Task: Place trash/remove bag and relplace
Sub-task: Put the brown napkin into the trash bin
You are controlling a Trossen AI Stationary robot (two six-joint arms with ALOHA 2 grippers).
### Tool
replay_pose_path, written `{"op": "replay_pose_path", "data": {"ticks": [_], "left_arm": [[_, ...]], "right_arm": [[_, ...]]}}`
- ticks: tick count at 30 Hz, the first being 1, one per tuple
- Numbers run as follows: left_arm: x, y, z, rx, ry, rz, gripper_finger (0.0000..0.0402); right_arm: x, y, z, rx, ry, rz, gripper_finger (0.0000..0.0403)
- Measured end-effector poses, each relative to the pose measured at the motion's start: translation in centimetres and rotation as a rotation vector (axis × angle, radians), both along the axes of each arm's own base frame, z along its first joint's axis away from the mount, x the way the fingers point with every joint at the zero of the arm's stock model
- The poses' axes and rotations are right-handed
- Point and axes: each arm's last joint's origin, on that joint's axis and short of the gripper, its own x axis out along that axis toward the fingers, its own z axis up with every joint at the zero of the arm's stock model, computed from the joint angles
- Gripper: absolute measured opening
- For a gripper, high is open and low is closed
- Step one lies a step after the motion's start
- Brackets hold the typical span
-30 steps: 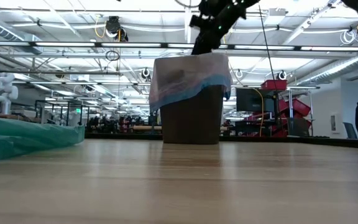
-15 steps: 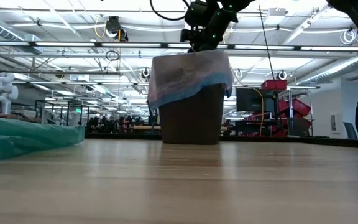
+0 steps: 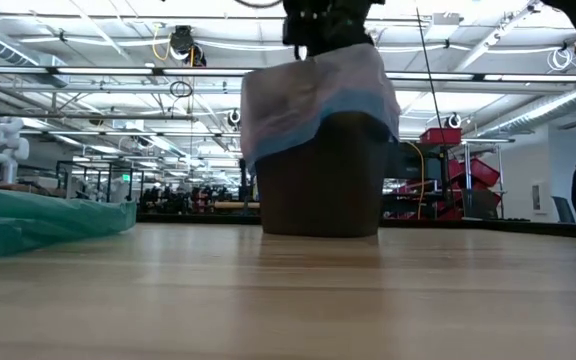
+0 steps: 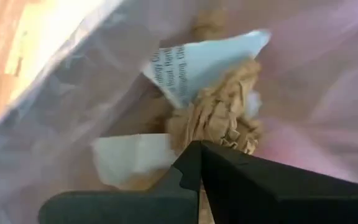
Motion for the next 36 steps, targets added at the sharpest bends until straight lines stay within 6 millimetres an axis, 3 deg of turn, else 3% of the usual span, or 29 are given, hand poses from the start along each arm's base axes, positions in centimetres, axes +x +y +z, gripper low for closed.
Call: {"op": "replay_pose_path", "data": {"ticks": [6,9,13,19,28,36], "left_arm": [[-0.2,0.2,-0.1,-0.009,0.009,0.013,0.0001],[-0.2,0.1,-0.2,-0.018,0.018,0.013,0.0001],[-0.3,0.1,-0.5,-0.042,0.04,0.012,0.0001],[-0.3,0.0,-0.6,-0.046,0.045,0.012,0.0001],[-0.4,0.0,-0.8,-0.061,0.059,0.012,0.0001],[-0.4,0.0,-0.8,-0.062,0.06,0.012,0.0001]], "right_arm": [[0.0,0.2,3.6,-0.091,-0.103,0.058,0.0],[-0.3,-0.7,3.9,-0.09,-0.108,0.027,0.0],[-0.7,-2.0,2.7,-0.025,-0.023,-0.079,0.0],[-0.8,-2.5,1.2,0.011,0.076,-0.083,0.0],[-0.2,-0.6,0.9,0.027,0.083,-0.009,0.0],[0.1,0.0,-1.9,0.065,0.106,0.014,0.0]]}}
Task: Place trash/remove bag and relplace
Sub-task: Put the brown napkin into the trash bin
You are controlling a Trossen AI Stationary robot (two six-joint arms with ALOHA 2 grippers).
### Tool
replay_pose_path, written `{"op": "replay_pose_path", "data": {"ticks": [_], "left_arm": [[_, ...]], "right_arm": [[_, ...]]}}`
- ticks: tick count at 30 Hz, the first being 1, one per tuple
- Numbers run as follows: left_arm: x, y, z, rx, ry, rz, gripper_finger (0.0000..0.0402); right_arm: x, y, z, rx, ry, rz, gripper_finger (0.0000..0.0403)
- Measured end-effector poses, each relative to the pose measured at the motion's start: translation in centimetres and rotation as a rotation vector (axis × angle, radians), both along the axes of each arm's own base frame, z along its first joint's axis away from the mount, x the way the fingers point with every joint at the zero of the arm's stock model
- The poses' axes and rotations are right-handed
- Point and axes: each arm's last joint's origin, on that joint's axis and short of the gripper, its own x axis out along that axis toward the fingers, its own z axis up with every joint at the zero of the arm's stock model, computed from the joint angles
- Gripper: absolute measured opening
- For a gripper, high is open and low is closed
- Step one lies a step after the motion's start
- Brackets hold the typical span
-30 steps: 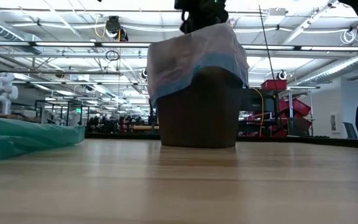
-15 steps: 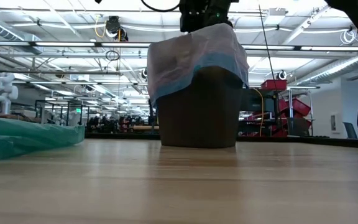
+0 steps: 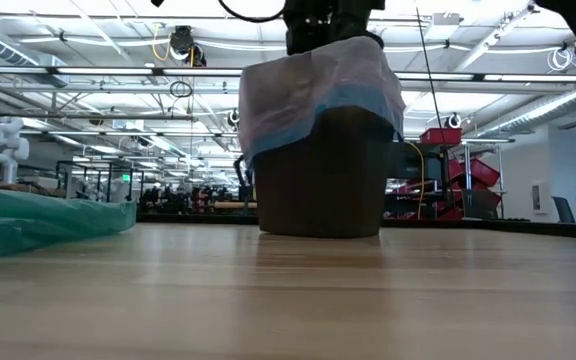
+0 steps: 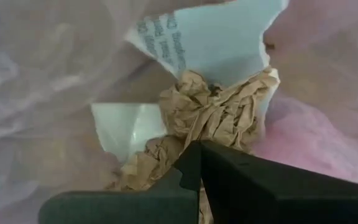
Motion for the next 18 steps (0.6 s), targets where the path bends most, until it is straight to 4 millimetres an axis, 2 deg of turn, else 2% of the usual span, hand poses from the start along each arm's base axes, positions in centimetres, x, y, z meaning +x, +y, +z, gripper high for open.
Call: {"op": "replay_pose_path", "data": {"ticks": [5,10,15,18], "left_arm": [[0.0,0.0,0.0,-0.001,0.0,-0.002,0.0001],[0.0,-0.1,0.0,-0.004,-0.004,-0.014,0.0001],[0.0,0.0,0.0,-0.004,-0.004,-0.014,0.0001],[0.0,-0.1,0.0,-0.004,-0.004,-0.014,0.0001]], "right_arm": [[0.7,-0.8,-2.3,-0.021,0.009,-0.049,0.0],[0.4,-0.6,-1.2,-0.001,-0.023,-0.085,0.0],[1.1,-0.9,-2.5,0.004,-0.014,-0.091,0.0],[1.6,-1.3,-4.0,0.018,0.03,-0.094,0.0]]}}
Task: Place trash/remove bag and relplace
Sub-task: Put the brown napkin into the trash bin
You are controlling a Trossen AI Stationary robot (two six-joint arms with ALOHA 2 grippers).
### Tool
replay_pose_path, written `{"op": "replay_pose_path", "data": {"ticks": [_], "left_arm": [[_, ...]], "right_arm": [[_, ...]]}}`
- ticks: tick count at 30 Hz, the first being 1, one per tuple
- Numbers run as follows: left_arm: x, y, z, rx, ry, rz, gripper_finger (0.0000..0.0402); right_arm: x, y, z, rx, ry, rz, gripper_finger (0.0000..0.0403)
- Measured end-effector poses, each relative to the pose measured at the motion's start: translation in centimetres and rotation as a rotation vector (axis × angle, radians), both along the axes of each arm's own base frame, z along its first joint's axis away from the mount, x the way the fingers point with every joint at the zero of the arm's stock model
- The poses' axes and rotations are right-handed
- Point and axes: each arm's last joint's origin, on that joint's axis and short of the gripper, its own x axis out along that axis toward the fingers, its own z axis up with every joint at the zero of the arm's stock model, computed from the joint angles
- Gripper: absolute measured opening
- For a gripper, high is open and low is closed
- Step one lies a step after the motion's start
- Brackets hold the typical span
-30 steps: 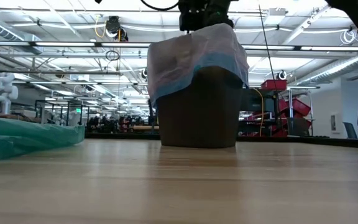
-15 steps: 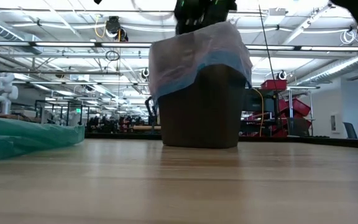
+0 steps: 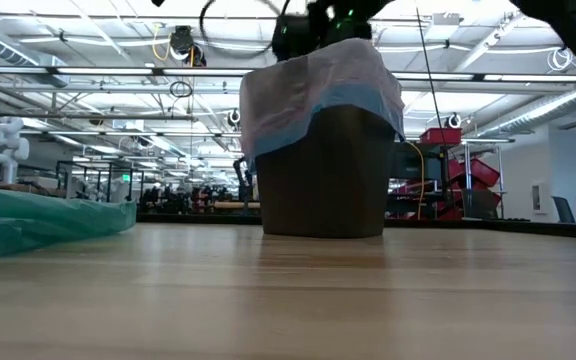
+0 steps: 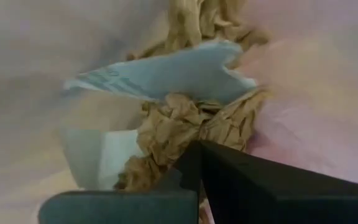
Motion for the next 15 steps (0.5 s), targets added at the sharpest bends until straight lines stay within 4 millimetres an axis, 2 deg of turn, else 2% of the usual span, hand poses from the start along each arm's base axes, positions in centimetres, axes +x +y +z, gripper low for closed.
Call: {"op": "replay_pose_path", "data": {"ticks": [3,7,10,15], "left_arm": [[0.0,0.0,0.0,-0.001,0.0,0.0,0.0001],[0.0,0.0,0.0,-0.001,0.0,0.001,0.0001],[0.0,0.0,0.0,-0.002,-0.001,0.001,0.0001],[0.0,0.0,0.0,-0.001,0.0,0.0,0.0001]], "right_arm": [[0.5,-0.2,-2.2,0.022,0.071,0.004,0.0],[0.9,0.0,-3.6,0.037,0.116,0.008,0.0],[0.8,0.2,-3.3,0.038,0.114,0.011,0.0],[0.5,0.5,-0.6,0.021,0.045,0.006,0.0]]}}
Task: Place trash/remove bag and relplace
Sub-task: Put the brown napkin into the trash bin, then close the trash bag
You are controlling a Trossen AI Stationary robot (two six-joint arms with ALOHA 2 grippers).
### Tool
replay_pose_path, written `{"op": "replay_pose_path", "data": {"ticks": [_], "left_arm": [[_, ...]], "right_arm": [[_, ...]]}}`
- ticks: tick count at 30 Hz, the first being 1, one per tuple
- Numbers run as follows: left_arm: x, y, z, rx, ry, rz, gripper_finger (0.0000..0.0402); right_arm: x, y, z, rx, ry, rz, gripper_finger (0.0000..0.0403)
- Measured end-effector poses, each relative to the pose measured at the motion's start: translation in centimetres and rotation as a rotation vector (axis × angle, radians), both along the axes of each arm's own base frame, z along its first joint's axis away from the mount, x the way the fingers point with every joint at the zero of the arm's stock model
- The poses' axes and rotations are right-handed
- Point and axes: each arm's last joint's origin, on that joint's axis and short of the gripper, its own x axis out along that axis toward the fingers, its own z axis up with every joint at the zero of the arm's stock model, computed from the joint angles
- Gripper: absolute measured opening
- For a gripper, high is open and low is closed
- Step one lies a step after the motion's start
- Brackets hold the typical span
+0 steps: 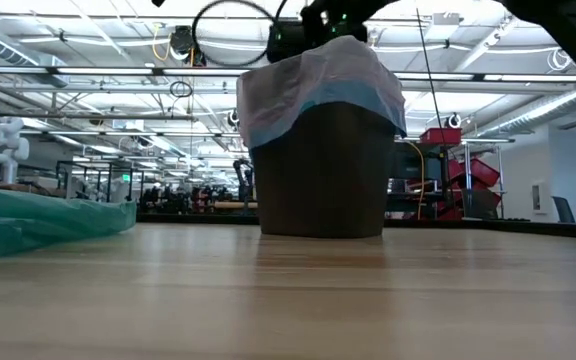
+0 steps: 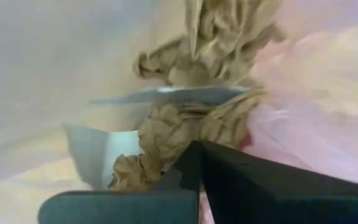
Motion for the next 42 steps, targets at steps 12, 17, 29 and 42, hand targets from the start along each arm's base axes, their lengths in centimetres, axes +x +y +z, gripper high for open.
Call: {"op": "replay_pose_path", "data": {"ticks": [12,17,29,42], "left_arm": [[-0.1,-0.1,-0.2,0.025,0.04,-0.021,0.0001],[-0.1,-0.1,-0.3,0.043,0.049,-0.03,0.0001],[-0.1,-0.1,-0.3,0.067,0.06,-0.04,0.0001],[0.4,-0.6,-1.4,-0.24,0.005,0.062,0.0001]], "right_arm": [[1.4,-0.7,-3.1,0.066,0.026,-0.043,0.0],[1.6,-0.6,-3.4,0.074,0.032,-0.072,0.0],[0.6,0.0,6.2,0.09,-0.155,-0.211,0.0],[-4.6,0.5,15.1,0.091,-0.308,-0.153,0.0]]}}
